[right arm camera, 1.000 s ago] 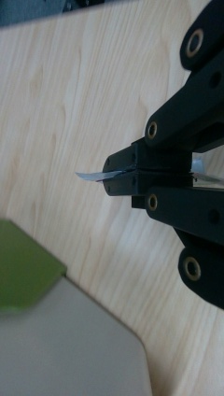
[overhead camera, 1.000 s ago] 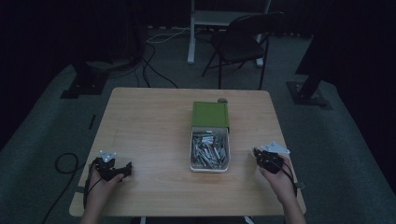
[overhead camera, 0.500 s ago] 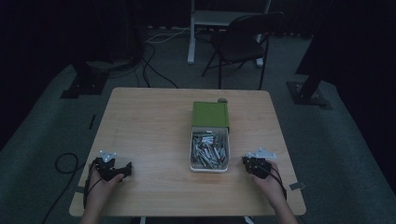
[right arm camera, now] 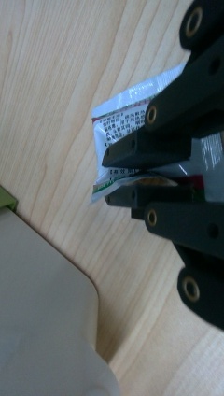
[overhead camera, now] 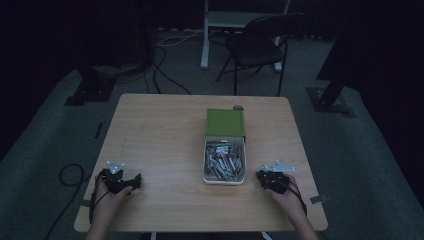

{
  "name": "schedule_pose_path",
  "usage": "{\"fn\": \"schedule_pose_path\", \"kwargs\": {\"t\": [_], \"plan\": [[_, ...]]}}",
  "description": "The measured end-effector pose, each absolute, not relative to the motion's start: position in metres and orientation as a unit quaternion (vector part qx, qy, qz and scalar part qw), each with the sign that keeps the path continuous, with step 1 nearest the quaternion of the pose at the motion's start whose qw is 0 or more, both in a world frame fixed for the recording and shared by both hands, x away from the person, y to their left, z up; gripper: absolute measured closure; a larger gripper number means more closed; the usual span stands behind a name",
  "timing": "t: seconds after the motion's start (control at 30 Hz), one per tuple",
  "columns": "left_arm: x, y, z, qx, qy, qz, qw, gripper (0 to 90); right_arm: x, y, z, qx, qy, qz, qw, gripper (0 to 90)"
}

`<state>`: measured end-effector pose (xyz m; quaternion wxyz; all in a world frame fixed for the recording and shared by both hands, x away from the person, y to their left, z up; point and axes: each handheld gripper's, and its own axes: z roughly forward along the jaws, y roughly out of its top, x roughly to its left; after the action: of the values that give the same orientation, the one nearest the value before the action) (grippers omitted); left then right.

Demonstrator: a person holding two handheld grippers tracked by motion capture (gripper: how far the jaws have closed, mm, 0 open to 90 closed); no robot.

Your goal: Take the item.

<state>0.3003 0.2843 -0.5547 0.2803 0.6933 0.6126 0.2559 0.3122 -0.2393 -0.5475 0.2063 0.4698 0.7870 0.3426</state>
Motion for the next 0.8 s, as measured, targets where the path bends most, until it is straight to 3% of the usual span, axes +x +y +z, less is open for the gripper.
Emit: {"fn": "schedule_pose_path", "kwargs": {"t": [0.33,0.4,0.6,0.8], "plan": [[0.3003,0.2842,-0.5547,0.693,0.613,0.256,0.281,9.3,0.308,-0.2374,-0.5393,0.442,0.798,0.36,0.196,53.1],[0.3003,0.2842,-0.5546,0.693,0.613,0.256,0.28,9.3,0.3081,-0.2383,-0.5386,0.437,0.797,0.37,0.191,53.2],[0.3004,0.2843,-0.5545,0.693,0.613,0.256,0.28,9.3,0.3069,-0.2405,-0.5389,0.41,0.803,0.405,0.152,41.1],[0.3005,0.2841,-0.5545,0.692,0.613,0.256,0.281,9.3,0.3047,-0.2419,-0.5393,0.394,0.806,0.419,0.14,37.2]]}}
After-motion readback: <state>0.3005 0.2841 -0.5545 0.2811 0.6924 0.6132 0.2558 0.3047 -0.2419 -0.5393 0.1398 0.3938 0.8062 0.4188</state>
